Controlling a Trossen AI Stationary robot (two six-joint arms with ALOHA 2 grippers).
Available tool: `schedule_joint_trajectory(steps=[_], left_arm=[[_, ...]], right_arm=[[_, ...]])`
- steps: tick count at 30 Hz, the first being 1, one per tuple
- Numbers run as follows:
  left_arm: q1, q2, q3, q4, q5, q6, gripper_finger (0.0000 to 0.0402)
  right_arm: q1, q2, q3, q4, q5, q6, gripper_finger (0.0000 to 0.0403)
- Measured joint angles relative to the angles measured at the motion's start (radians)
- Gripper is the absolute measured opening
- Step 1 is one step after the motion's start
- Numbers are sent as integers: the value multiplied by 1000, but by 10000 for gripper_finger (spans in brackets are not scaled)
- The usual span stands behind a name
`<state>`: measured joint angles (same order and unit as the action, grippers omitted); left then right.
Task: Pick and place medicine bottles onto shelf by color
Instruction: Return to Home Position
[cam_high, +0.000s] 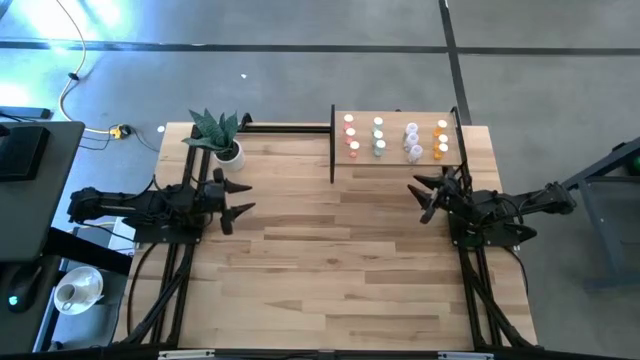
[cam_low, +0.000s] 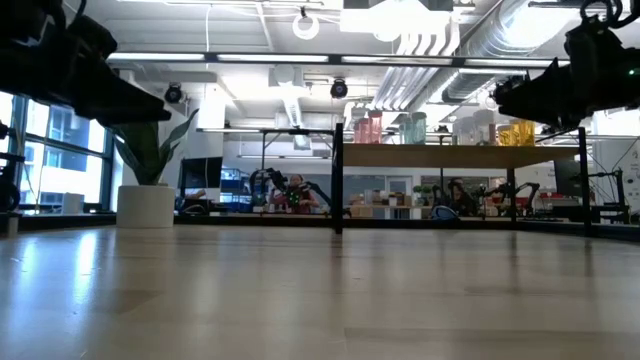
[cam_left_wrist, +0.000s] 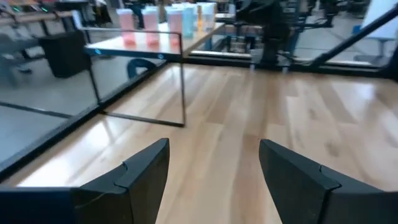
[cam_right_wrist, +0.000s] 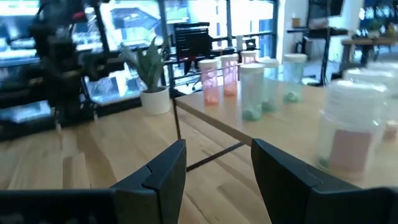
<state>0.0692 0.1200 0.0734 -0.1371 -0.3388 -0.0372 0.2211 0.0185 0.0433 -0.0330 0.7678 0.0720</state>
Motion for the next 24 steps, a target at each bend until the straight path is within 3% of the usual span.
schedule_joint_trajectory(steps=[7, 24], left_arm=[[5, 0, -26, 84, 79, -31, 239], [5, 4, -29, 96, 63, -49, 239]], right_arm=[[0, 0, 0, -1, 9, 47, 172], [0, 0, 0, -2, 7, 43, 172]])
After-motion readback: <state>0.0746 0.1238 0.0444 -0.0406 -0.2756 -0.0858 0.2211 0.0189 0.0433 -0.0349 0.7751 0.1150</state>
